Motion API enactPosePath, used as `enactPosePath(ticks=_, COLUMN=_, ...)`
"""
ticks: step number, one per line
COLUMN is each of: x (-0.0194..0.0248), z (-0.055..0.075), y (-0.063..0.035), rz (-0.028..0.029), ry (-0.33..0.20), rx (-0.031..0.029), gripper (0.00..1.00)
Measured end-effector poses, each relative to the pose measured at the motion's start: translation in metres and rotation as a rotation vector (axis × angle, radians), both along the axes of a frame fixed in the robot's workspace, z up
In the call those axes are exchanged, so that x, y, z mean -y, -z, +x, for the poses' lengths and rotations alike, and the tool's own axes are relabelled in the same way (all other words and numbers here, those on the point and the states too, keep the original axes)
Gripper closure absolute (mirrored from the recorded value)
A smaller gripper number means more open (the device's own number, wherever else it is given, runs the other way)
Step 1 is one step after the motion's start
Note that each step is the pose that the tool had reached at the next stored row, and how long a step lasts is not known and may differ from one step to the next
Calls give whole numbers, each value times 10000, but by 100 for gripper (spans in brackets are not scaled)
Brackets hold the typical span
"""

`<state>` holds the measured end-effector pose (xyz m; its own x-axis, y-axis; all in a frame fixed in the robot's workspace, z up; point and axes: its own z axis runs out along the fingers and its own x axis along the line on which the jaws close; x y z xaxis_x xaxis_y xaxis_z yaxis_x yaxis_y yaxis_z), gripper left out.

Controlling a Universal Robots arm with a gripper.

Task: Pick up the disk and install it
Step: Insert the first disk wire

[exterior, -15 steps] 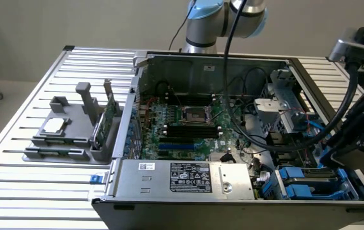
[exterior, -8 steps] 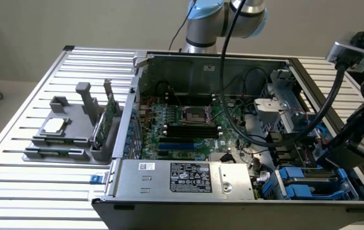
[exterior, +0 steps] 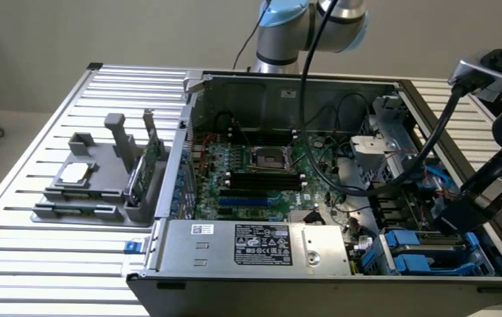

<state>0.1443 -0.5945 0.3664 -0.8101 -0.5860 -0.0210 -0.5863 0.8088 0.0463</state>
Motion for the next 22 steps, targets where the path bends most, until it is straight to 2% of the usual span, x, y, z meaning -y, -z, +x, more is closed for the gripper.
enactPosePath(ticks=8, x=0, z=0, y=10, rz=70, ry=1187, rx=0, gripper=52)
enactPosePath(ticks=16, x=0, z=0, y=9, rz=94, ry=2216, rx=6, gripper=52)
enactPosePath(ticks=19, x=0, z=0, y=10, rz=108, ry=2608, rx=10, gripper=50)
enactPosePath(ticks=20, x=0, z=0, y=9, rz=110, ry=2739, rx=10, gripper=44)
enactPosePath(ticks=22, x=0, z=0, y=10, rz=115, ry=3013, rx=11, gripper=44)
